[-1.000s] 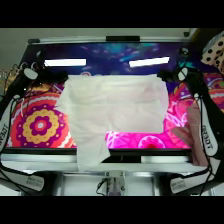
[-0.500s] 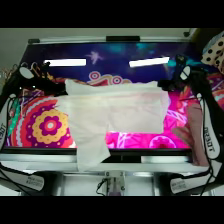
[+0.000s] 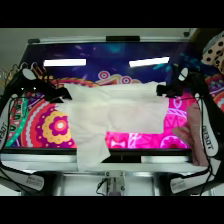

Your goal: Fold the shirts.

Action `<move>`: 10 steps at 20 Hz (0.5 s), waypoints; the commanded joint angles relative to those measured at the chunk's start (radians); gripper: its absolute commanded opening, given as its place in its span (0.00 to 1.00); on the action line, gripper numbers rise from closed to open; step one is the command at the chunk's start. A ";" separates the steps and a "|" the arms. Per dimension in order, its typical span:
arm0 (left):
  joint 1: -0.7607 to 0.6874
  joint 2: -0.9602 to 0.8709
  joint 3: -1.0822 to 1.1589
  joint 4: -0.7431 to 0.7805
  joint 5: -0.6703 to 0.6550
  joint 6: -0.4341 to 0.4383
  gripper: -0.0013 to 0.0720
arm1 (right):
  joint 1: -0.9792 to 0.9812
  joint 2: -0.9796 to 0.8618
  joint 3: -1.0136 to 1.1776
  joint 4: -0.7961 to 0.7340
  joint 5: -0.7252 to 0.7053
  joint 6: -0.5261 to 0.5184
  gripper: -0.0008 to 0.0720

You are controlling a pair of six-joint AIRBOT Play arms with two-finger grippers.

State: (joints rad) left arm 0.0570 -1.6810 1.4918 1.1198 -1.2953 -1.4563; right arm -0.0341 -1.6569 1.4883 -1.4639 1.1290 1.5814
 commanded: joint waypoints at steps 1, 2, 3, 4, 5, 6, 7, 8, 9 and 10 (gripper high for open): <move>0.063 0.040 0.098 0.004 -0.166 -0.023 0.76 | -0.026 0.096 0.002 -0.097 0.135 -0.076 0.77; 0.090 0.069 0.099 0.003 -0.209 -0.025 0.65 | -0.054 0.124 0.002 -0.103 0.206 -0.097 0.77; 0.114 0.105 0.075 0.003 -0.245 -0.026 0.64 | -0.095 0.147 -0.002 -0.078 0.285 -0.118 0.77; 0.128 0.146 0.020 0.003 -0.267 -0.021 0.64 | -0.139 0.166 -0.016 -0.040 0.348 -0.137 0.77; 0.135 0.203 -0.085 0.003 -0.267 -0.019 0.64 | -0.188 0.190 -0.048 0.007 0.391 -0.152 0.77; 0.134 0.266 -0.216 0.001 -0.245 -0.019 0.64 | -0.228 0.216 -0.093 0.041 0.406 -0.154 0.77; 0.130 0.340 -0.377 -0.031 -0.196 -0.018 0.64 | -0.264 0.250 -0.147 0.069 0.404 -0.155 0.77; 0.128 0.412 -0.528 -0.087 -0.137 0.001 0.64 | -0.290 0.282 -0.198 0.095 0.401 -0.165 0.77; 0.127 0.487 -0.675 -0.161 -0.071 0.043 0.64 | -0.304 0.308 -0.237 0.113 0.399 -0.177 0.77; 0.127 0.548 -0.789 -0.219 -0.018 0.072 0.64 | -0.310 0.331 -0.270 0.125 0.398 -0.186 0.77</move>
State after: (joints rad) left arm 0.1776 -1.3003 1.0199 1.0401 -1.4330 -1.4498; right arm -0.2840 -1.3983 1.3167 -1.4094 1.4826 1.4322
